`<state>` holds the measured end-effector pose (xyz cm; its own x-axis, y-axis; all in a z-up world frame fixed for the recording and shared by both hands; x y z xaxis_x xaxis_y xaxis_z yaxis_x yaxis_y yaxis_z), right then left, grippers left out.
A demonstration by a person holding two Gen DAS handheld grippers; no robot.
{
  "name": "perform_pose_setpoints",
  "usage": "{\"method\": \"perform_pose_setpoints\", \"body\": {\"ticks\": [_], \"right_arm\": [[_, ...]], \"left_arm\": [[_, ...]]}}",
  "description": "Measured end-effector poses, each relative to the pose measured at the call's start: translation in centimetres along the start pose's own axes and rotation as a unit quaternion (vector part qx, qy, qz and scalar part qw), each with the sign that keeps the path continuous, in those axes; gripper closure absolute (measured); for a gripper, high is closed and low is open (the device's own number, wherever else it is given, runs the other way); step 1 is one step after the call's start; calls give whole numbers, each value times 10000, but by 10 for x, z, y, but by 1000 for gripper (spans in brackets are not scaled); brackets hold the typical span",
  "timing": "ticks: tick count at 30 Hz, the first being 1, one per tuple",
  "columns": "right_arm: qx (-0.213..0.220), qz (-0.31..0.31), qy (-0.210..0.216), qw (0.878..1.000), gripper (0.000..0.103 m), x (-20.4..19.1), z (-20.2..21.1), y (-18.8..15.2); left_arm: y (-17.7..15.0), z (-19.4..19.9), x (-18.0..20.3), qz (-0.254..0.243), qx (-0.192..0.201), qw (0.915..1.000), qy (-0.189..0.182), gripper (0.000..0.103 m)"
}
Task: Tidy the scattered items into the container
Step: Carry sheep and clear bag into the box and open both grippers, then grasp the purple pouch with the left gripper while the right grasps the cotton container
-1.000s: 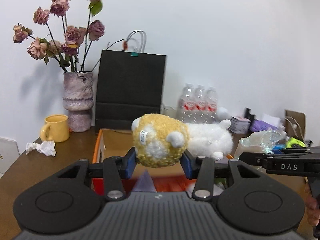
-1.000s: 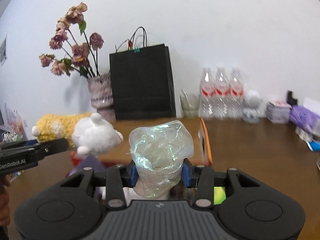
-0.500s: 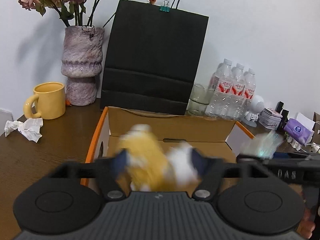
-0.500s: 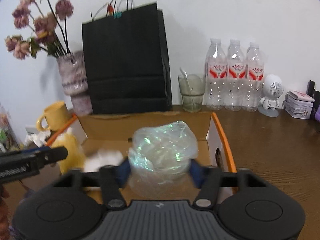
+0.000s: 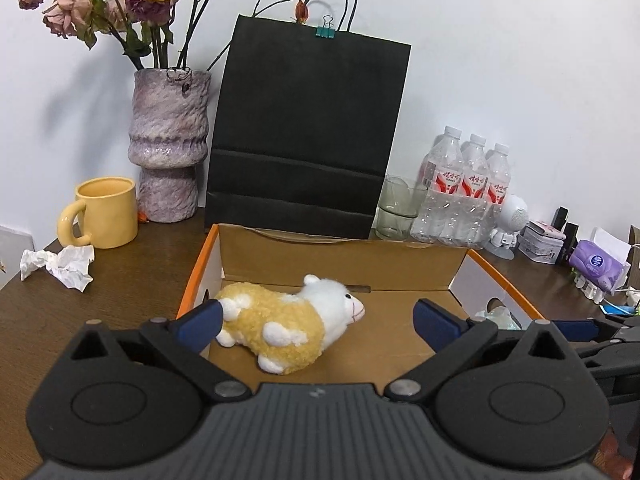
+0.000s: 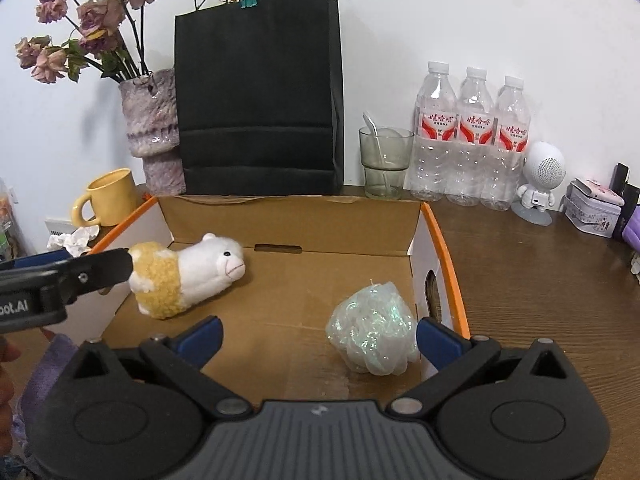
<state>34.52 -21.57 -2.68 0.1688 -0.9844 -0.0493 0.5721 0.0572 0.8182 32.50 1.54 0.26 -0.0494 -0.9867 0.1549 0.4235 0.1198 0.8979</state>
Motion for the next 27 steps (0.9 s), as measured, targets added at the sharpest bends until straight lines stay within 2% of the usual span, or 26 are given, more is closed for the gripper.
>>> {"method": "perform_pose_setpoints", "body": {"ticks": [8, 14, 20, 27], "right_arm": [[7, 18, -15, 10000, 0, -2, 4, 2], [213, -141, 88, 9996, 0, 0, 38, 0], [160, 51, 186, 9997, 0, -10, 67, -28], [-205, 64, 200, 9996, 2, -25, 65, -67]], "left_arm": [[1, 4, 0, -5, 26, 10000, 37, 0], [7, 33, -4, -141, 22, 9999, 8, 0], [-8, 68, -7, -649, -88, 9979, -23, 0], [-45, 80, -10, -814, -397, 9959, -78, 0]]}}
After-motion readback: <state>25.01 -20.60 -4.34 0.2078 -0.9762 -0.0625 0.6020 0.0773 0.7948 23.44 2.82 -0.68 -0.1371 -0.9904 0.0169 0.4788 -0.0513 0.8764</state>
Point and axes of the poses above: each gripper's, at about its wrist camera, not at the fingertips, and z roughly against the way its jaws point, x to its right, y to its top, the point moved 1 cm from there along -z, roughly the way its jaws point, and after that the axes turned 1 degree about x, right-handed, at the moved point
